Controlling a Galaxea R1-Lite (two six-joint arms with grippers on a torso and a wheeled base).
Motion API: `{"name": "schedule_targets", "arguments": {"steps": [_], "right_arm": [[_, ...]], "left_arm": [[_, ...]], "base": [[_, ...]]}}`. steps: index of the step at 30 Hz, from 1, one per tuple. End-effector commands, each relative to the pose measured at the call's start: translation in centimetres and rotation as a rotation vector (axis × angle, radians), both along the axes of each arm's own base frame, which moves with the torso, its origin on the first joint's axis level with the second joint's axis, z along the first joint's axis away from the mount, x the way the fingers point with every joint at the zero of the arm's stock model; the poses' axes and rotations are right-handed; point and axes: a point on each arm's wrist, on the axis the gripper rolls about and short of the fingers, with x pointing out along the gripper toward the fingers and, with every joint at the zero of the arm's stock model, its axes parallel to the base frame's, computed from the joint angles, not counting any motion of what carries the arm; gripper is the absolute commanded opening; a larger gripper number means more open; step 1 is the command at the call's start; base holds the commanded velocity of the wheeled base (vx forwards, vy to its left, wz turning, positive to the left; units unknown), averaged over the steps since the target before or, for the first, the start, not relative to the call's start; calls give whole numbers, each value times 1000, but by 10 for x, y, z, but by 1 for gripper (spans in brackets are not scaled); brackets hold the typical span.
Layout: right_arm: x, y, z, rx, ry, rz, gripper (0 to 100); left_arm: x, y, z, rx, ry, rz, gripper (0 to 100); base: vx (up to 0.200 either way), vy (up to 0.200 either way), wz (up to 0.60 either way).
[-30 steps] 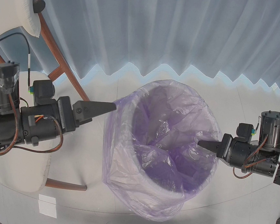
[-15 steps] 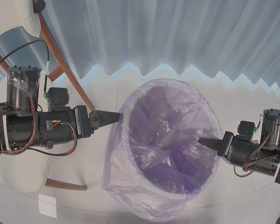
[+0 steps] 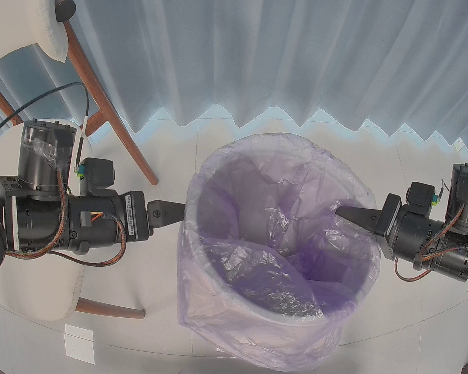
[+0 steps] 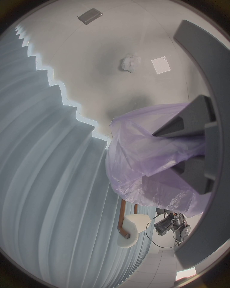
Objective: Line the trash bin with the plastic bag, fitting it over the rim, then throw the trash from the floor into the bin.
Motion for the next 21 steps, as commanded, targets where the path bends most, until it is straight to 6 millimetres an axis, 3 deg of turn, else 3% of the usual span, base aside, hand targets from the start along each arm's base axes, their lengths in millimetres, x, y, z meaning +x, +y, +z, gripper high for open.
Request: {"name": "schedule_targets", "arguments": {"steps": [1, 15, 21], "right_arm": [[0, -3, 4, 7, -11, -11, 0], [13, -15, 25, 135, -3, -107, 0], [17, -22, 26, 139, -8, -121, 0]], "left_arm": [[0, 1, 1, -2, -4, 2, 100], [-11, 7, -18, 41, 43, -2, 100], [-11, 8, -17, 43, 35, 1, 100]], "base": [[0, 0, 0], [0, 0, 0], [0, 0, 0]]}}
